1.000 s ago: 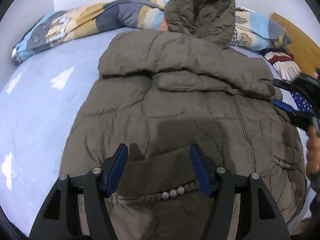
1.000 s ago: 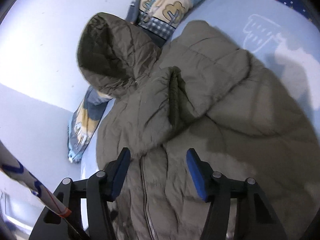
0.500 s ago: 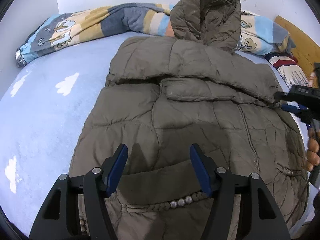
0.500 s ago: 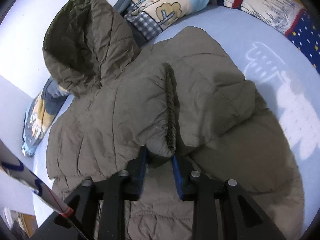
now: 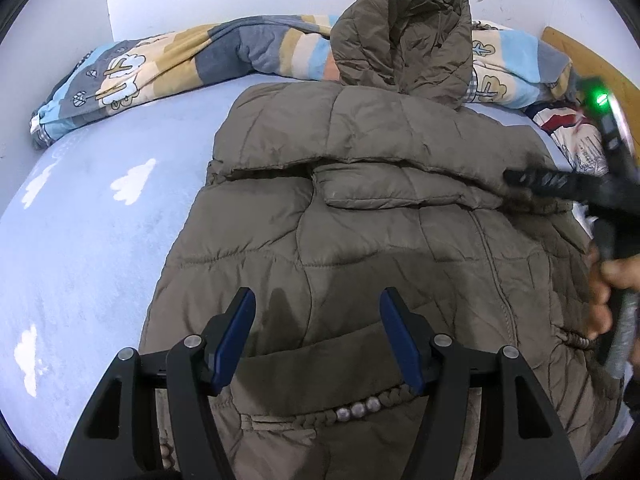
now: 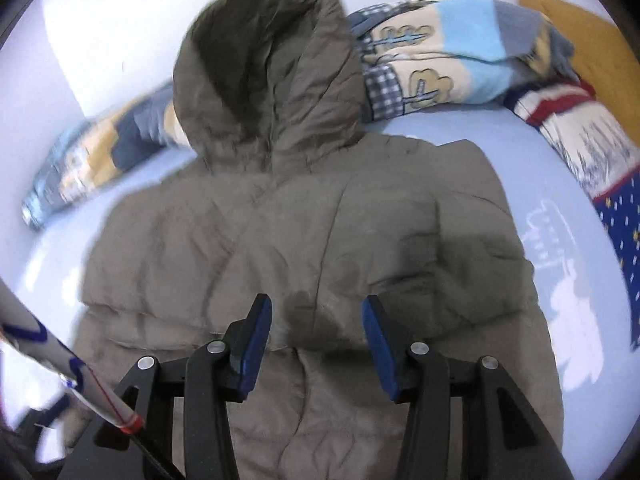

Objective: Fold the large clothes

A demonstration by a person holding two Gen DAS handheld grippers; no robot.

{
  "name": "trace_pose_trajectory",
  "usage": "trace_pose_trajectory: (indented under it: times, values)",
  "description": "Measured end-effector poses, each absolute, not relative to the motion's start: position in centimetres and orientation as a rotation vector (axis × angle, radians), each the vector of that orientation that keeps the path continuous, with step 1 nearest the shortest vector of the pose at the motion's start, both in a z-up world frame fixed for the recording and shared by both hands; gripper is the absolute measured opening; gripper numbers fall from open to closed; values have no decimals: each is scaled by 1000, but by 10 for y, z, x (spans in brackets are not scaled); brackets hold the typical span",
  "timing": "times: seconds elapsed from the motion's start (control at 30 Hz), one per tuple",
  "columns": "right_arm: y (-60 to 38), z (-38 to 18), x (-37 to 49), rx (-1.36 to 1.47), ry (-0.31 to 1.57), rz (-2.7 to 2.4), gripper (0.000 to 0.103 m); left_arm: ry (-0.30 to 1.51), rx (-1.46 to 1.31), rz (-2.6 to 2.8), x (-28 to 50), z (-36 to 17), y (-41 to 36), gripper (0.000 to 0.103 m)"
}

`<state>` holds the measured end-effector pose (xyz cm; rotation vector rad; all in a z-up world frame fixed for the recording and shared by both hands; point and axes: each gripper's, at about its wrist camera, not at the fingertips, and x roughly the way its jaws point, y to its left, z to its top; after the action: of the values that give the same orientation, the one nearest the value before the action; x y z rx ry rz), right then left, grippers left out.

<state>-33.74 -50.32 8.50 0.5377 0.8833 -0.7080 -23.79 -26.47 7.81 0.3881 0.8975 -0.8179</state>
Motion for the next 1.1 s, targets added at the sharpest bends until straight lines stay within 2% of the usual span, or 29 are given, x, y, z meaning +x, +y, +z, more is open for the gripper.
trace_pose_trajectory:
  times: [0.2, 0.33, 0.53, 0.9, 1.1]
  values:
    - [-504, 54, -327, 508, 973, -720, 52, 889, 392, -817, -238, 79, -266, 64]
    - [-501, 66, -324, 487, 991, -738, 52, 874, 400, -820, -241, 82, -265, 64]
    - [-471, 94, -320, 452, 886, -672, 52, 859, 416, -817, -245, 83, -266, 64]
    - [-462, 60, -294, 461, 988, -618, 53, 895, 402, -817, -238, 80, -266, 64]
    - [-456, 97, -336, 546, 911, -540, 55, 897, 354, -806, -227, 94, -251, 64]
